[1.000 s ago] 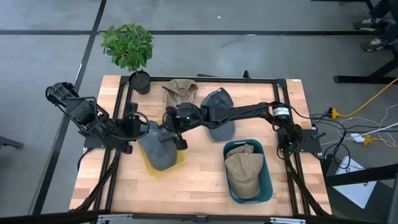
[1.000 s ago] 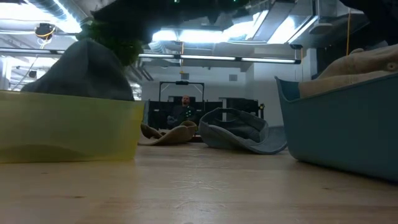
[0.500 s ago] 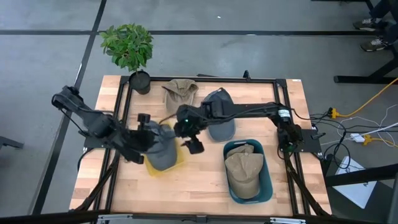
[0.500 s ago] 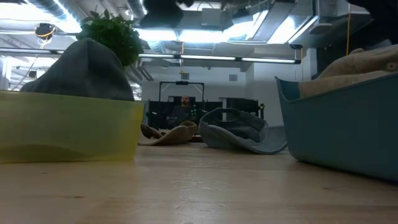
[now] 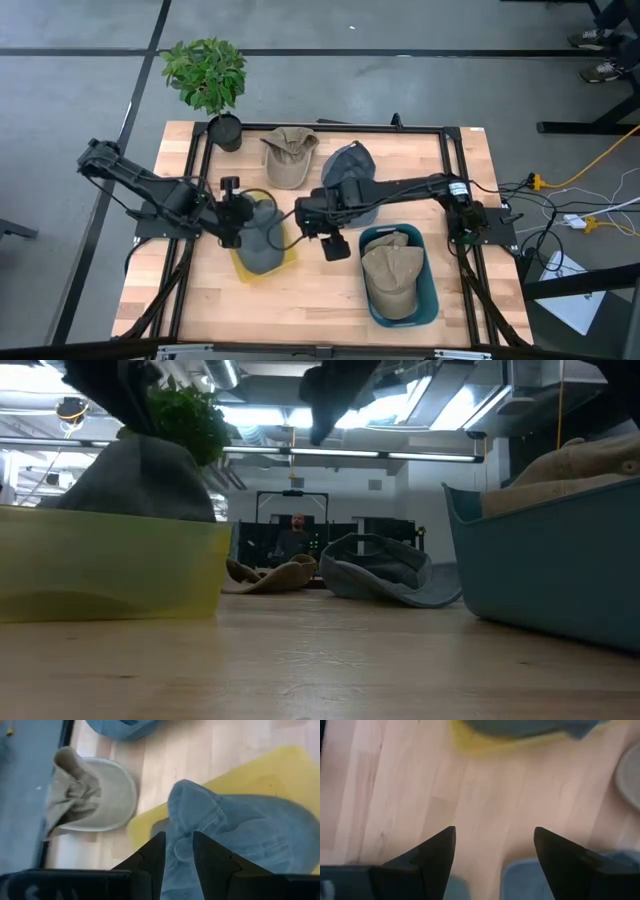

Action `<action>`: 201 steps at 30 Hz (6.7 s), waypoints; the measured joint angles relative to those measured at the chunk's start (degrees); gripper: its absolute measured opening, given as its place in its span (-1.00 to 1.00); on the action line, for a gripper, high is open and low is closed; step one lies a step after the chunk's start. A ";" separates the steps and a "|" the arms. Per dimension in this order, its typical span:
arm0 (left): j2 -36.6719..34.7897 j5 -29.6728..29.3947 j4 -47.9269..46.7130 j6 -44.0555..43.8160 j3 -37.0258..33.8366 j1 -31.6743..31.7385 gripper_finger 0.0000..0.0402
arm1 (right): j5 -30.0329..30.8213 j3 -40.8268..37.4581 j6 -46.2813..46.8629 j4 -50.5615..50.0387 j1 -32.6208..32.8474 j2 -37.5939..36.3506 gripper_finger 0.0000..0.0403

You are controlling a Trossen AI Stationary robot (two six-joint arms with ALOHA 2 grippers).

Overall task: Pick & Place hat
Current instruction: Put the left gray cap into the yellow bin, then put the brown cap into the yellow bin

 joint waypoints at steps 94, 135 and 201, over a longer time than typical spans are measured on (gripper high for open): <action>19.24 1.42 47.27 18.44 -3.47 26.26 -0.01 | 31.16 -51.87 37.34 23.69 6.04 -43.47 0.32; 46.28 -7.73 39.70 18.73 6.15 35.90 -0.52 | 34.64 -51.84 40.64 26.00 6.03 -39.82 0.32; -14.07 14.77 33.99 4.61 6.02 19.54 -0.96 | 39.07 -85.13 -2.23 104.46 6.17 -47.64 0.06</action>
